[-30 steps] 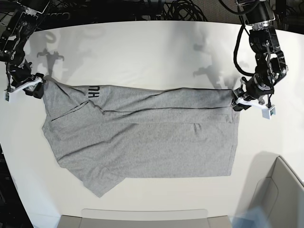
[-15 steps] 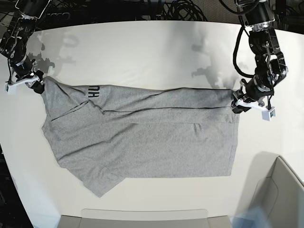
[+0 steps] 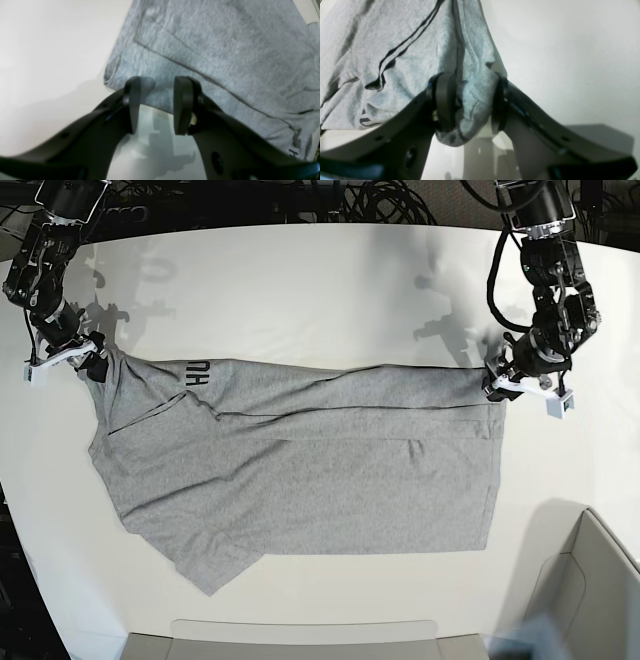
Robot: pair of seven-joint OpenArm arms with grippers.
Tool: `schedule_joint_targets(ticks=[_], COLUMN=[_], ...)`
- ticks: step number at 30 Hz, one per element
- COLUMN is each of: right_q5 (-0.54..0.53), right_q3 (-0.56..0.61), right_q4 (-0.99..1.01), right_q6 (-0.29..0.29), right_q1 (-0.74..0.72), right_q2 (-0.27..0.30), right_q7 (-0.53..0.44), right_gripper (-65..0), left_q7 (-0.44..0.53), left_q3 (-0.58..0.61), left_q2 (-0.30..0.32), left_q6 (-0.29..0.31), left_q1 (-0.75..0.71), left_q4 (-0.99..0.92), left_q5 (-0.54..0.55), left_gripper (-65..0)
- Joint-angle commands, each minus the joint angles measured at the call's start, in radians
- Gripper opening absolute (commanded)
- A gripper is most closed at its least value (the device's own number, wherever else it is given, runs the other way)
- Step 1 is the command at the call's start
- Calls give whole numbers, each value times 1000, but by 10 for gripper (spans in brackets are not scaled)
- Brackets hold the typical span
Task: Fold the T-shirt properly
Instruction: 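Regrasp the folded edge and drag the shirt toward the arms' base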
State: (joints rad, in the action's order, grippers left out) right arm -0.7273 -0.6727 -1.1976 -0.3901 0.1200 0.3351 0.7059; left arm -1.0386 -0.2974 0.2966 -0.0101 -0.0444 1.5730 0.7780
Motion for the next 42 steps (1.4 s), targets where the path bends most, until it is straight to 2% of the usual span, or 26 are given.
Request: schedule_joint_targets(ticks=[1, 5, 7, 16, 25, 33, 35, 42], right_q5=[8, 8, 8, 8, 8, 8, 8, 8], right_q3=[0, 0, 0, 0, 1, 1, 1, 1], right_q4=[-12, -11, -11, -11, -12, -12, -12, -12], right_q6=[-10, -10, -10, -10, -10, -11, -11, -11], right_q1=[-4, -4, -4, -3, -4, -4, -4, -4], right_q2=[20, 29, 31, 32, 31, 32, 31, 32], right_q7=[8, 8, 8, 8, 8, 8, 10, 10], right_gripper=[-414, -414, -414, -414, -414, -414, -414, -414], left_q7=[10, 17, 51, 131, 134, 131, 129, 125], left_q3=[-7, -7, -6, -7, 65, 66, 53, 11], left_q2=[16, 17, 17, 112, 111, 106, 86, 83], left_q6=[8, 8, 2, -1, -1, 0, 0, 8], left_q1=[8, 28, 30, 10, 13, 39, 44, 42], left_q4=[-1, -116, -148, -158, -164, -184, -178, -155], left_q5=[13, 31, 25, 24, -21, -18, -18, -13], left_gripper=[-418, -418, -419, -421, -421, -421, -421, -421])
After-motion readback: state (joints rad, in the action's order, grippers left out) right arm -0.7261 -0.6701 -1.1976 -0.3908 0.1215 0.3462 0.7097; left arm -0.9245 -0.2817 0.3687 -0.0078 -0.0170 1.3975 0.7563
